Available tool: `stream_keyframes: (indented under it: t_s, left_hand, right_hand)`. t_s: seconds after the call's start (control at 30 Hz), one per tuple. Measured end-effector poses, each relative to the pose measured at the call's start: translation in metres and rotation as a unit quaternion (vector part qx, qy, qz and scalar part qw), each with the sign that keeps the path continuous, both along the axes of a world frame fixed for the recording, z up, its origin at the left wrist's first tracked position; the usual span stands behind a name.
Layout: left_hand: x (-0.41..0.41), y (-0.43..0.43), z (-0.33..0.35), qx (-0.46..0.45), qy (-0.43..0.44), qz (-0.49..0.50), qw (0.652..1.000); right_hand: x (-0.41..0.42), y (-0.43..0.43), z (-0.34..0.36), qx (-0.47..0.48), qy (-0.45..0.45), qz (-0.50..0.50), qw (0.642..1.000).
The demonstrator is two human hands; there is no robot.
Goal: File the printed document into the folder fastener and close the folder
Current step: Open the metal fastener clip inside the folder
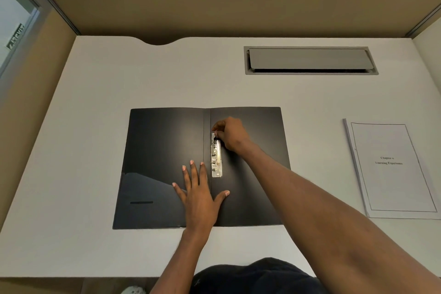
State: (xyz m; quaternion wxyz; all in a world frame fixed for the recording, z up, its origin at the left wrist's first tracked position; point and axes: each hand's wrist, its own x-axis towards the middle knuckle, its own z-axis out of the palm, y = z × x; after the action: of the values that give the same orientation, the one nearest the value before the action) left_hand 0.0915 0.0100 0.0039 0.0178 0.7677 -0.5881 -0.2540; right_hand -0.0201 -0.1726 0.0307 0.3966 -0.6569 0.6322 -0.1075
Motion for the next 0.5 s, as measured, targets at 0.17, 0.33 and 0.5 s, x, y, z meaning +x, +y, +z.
stream_keyframes:
  t_s: [0.17, 0.33, 0.5]
  left_hand:
    - [-0.008, 0.009, 0.015, -0.078, 0.090, 0.056, 0.991]
    - [-0.048, 0.007, 0.038, -0.160, 0.197, 0.120, 0.960]
    - [-0.121, -0.008, 0.055, -0.139, 0.311, 0.139, 0.930]
  right_hand:
    - [-0.031, 0.017, 0.006, -0.038, -0.033, -0.037, 0.998]
    - [-0.091, 0.039, 0.012, -0.076, -0.046, -0.088, 0.992]
    - [-0.183, 0.069, 0.023, -0.090, -0.053, -0.146, 0.984]
